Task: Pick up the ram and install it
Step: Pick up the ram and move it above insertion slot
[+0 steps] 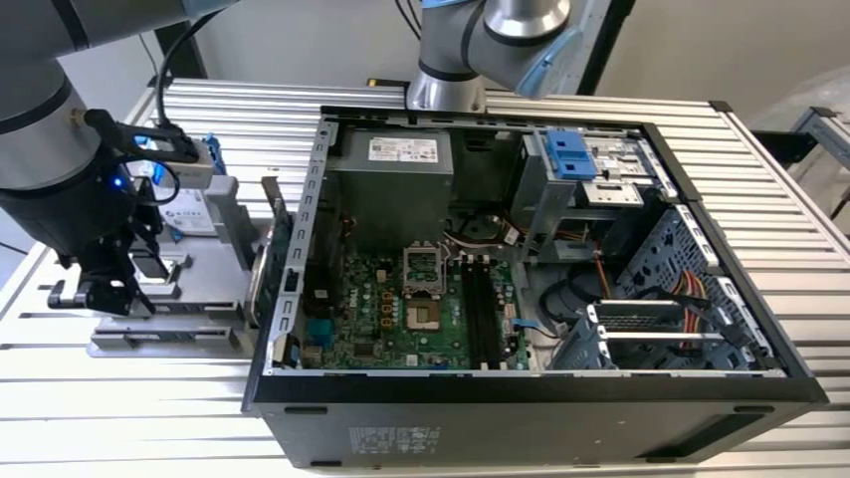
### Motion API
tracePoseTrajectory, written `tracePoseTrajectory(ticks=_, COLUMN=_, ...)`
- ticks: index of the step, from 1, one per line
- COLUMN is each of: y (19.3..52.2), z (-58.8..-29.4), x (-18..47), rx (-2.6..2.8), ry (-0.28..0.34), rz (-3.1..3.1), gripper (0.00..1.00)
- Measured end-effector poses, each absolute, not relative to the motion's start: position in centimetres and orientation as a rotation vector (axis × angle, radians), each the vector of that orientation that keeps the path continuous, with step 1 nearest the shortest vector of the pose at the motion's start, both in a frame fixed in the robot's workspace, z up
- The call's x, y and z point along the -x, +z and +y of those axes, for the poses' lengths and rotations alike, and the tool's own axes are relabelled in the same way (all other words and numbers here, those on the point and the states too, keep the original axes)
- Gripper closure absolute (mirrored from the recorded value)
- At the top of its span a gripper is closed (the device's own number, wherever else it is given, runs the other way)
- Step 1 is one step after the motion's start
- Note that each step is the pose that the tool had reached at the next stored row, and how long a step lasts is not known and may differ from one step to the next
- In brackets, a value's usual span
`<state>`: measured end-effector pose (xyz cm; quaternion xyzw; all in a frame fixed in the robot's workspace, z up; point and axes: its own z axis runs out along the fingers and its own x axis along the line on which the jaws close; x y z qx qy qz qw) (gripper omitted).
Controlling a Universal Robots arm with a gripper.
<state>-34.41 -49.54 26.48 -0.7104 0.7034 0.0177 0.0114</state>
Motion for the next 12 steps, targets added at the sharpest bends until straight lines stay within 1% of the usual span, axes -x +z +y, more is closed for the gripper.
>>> tracePoseTrajectory(ticks=12, y=25.95, z=-49.54, x=34.40, rx=2.218, ry=0.050, rz=2.196, gripper=0.00)
